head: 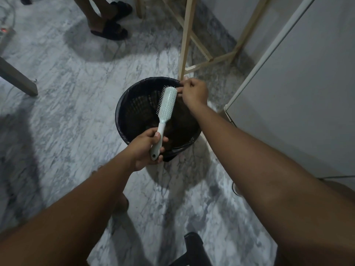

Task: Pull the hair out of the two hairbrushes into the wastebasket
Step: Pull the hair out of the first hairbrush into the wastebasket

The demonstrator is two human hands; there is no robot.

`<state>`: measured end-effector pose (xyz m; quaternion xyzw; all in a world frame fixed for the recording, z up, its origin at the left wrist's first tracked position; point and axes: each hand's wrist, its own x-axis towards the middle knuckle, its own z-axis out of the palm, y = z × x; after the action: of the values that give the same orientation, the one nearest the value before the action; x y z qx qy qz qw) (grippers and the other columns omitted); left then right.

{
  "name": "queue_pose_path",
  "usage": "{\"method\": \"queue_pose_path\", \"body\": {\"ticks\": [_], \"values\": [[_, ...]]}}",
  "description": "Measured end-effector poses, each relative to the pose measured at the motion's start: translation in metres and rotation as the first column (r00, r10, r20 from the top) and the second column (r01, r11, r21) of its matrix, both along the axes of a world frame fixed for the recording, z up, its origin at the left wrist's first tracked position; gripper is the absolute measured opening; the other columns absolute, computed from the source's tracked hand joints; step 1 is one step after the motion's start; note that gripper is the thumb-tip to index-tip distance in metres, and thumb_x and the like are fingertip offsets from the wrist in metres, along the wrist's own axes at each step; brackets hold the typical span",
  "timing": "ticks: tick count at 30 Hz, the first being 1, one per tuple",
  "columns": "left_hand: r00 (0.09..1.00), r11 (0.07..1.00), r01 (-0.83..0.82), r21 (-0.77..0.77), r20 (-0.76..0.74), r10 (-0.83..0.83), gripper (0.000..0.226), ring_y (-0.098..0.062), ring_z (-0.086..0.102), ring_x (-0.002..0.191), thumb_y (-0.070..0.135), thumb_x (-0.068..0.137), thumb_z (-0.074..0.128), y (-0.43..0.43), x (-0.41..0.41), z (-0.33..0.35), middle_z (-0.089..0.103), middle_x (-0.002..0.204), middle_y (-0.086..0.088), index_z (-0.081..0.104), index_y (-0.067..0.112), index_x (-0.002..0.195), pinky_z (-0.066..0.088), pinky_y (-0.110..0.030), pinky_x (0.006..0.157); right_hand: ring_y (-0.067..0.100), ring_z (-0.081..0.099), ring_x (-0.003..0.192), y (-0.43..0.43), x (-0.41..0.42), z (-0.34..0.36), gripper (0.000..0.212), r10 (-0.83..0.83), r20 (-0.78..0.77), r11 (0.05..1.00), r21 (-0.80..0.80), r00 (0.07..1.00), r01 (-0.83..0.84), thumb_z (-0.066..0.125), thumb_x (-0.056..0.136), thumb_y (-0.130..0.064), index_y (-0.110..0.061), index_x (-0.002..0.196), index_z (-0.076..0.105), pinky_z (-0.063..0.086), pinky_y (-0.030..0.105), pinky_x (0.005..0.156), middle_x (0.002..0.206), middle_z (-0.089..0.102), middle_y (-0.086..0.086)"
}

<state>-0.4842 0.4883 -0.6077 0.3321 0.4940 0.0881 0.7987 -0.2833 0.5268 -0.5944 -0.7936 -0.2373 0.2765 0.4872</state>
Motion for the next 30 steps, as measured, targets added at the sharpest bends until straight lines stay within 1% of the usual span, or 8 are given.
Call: {"method": "queue_pose_path", "body": {"ticks": [4, 7, 12, 15, 19, 23, 27, 30], "values": [[0.996, 0.996, -0.09, 0.002, -0.007, 0.09, 0.025, -0.017, 0.049, 0.068, 0.02, 0.107, 0.04, 0.005, 0.0, 0.002, 0.058, 0.104, -0.005, 0.054, 0.021, 0.127, 0.045, -0.031, 0.055, 0.007, 0.07, 0.082, -0.027, -0.013, -0.007, 0.027, 0.224, 0.099, 0.974, -0.003, 0.97, -0.225, 0.055, 0.099, -0.038, -0.024, 0.088, 0.076, 0.058, 0.04, 0.088, 0.083, 0.075, -0.012], [0.995, 0.996, -0.09, 0.016, -0.04, 0.091, 0.02, -0.018, 0.05, 0.069, 0.022, 0.106, 0.042, 0.007, 0.0, 0.001, 0.059, 0.108, -0.004, 0.055, 0.021, 0.121, 0.045, -0.031, 0.054, 0.009, 0.072, 0.088, -0.04, -0.027, -0.011, 0.032, 0.375, 0.045, 0.927, -0.02, 0.926, -0.375, 0.077, 0.084, -0.037, -0.017, 0.109, 0.075, 0.058, 0.028, 0.087, 0.093, 0.077, -0.003], [0.994, 0.998, -0.064, 0.0, -0.083, 0.064, 0.018, -0.018, 0.051, 0.072, 0.022, 0.106, 0.043, 0.004, 0.003, -0.001, 0.063, 0.108, -0.001, 0.056, 0.025, 0.118, 0.045, -0.031, 0.055, 0.002, 0.07, 0.075, -0.039, -0.031, -0.013, 0.037, 0.31, 0.03, 0.95, -0.052, 0.95, -0.308, 0.088, 0.072, -0.027, -0.011, 0.103, 0.075, 0.045, -0.002, 0.064, 0.08, 0.076, 0.0], [0.996, 0.997, -0.068, -0.033, -0.065, 0.066, 0.016, -0.017, 0.052, 0.068, 0.022, 0.106, 0.042, 0.003, 0.005, -0.001, 0.062, 0.105, -0.003, 0.056, 0.02, 0.114, 0.046, -0.031, 0.053, -0.002, 0.064, 0.069, -0.035, -0.03, -0.015, 0.018, 0.281, 0.007, 0.955, -0.105, 0.96, -0.279, 0.078, 0.084, -0.025, -0.013, 0.097, 0.077, 0.047, 0.005, 0.06, 0.082, 0.076, -0.002], [0.997, 0.995, -0.069, -0.066, -0.046, 0.066, 0.023, -0.014, 0.05, 0.061, 0.023, 0.107, 0.036, 0.001, 0.008, 0.001, 0.057, 0.092, -0.005, 0.058, 0.015, 0.105, 0.044, -0.03, 0.053, 0.01, 0.065, 0.079, -0.031, -0.018, -0.01, 0.02, 0.037, -0.305, 0.999, -0.016, 0.952, -0.044, 0.055, 0.099, -0.014, -0.008, 0.109, 0.071, 0.059, 0.026, 0.066, 0.09, 0.072, 0.0], [0.996, 0.993, -0.083, -0.086, -0.033, 0.081, 0.023, -0.013, 0.049, 0.059, 0.021, 0.107, 0.035, 0.004, 0.006, 0.002, 0.06, 0.095, -0.001, 0.058, 0.02, 0.11, 0.042, -0.027, 0.054, 0.018, 0.068, 0.105, -0.039, -0.016, -0.013, 0.042, 0.262, -0.457, 0.954, -0.013, 0.85, -0.301, 0.073, 0.09, -0.023, -0.006, 0.127, 0.061, 0.063, 0.036, 0.08, 0.114, 0.07, 0.007], [0.999, 0.996, -0.041, -0.077, -0.032, 0.038, 0.024, -0.013, 0.047, 0.061, 0.021, 0.106, 0.035, 0.006, 0.005, 0.005, 0.059, 0.093, -0.001, 0.056, 0.021, 0.119, 0.04, -0.027, 0.055, 0.012, 0.073, 0.092, -0.044, -0.012, -0.016, 0.028, 0.427, -0.444, 0.894, 0.076, 0.788, -0.442, 0.081, 0.082, -0.012, -0.008, 0.107, 0.07, 0.062, 0.029, 0.081, 0.099, 0.076, 0.007], [0.999, 0.996, -0.042, -0.078, -0.014, 0.041, 0.022, -0.013, 0.047, 0.061, 0.021, 0.106, 0.036, 0.005, 0.002, 0.007, 0.057, 0.093, -0.001, 0.055, 0.02, 0.118, 0.039, -0.027, 0.055, 0.015, 0.073, 0.086, -0.038, -0.008, -0.019, 0.026, 0.442, -0.414, 0.887, 0.067, 0.796, -0.458, 0.074, 0.088, -0.01, 0.0, 0.111, 0.071, 0.061, 0.028, 0.078, 0.097, 0.076, 0.012]]}}
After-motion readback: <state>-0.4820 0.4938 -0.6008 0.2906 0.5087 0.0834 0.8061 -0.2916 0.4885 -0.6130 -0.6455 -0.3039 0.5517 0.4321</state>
